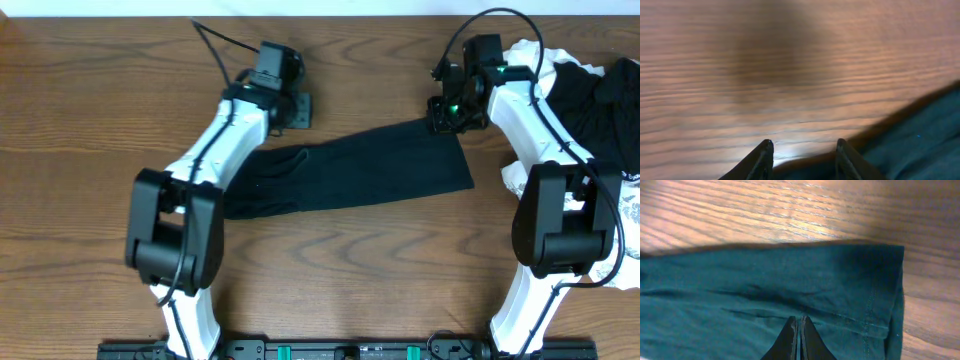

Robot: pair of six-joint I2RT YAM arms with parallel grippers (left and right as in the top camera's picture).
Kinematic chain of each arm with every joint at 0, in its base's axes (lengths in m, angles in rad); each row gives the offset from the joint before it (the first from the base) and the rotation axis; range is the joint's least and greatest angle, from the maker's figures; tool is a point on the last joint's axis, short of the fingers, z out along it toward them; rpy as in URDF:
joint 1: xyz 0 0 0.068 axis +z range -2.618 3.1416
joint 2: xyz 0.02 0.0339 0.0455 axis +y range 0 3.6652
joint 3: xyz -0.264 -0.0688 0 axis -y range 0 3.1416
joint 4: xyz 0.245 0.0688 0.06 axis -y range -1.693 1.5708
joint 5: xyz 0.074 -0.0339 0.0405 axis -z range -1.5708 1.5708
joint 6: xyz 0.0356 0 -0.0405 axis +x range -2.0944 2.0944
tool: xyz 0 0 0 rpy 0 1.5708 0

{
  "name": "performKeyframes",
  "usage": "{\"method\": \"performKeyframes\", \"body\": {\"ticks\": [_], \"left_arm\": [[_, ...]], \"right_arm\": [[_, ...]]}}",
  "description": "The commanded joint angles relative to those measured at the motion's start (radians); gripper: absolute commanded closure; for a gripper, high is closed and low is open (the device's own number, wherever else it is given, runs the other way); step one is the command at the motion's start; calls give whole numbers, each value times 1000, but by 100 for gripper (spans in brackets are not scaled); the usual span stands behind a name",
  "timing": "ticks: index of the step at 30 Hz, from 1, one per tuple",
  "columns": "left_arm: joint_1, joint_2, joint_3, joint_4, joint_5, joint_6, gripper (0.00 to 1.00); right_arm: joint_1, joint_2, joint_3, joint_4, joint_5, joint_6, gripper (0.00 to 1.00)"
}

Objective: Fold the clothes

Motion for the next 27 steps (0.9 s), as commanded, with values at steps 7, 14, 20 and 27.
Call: {"method": "performKeyframes", "body": {"ticks": [7, 14, 20, 27], "left_arm": [[-87, 58, 2, -1, 23, -6, 59], [-102, 105, 0, -51, 24, -8, 59], [-103, 121, 0, -126, 24, -25, 59], [-102, 121, 0, -267, 23, -24, 58]], "right_arm": [[8, -5, -120, 105, 23, 83, 95], [8, -5, -182, 149, 52, 89, 93], [6, -5, -191, 148, 105, 97, 92], [3, -5, -191, 156, 105, 108, 92]]}}
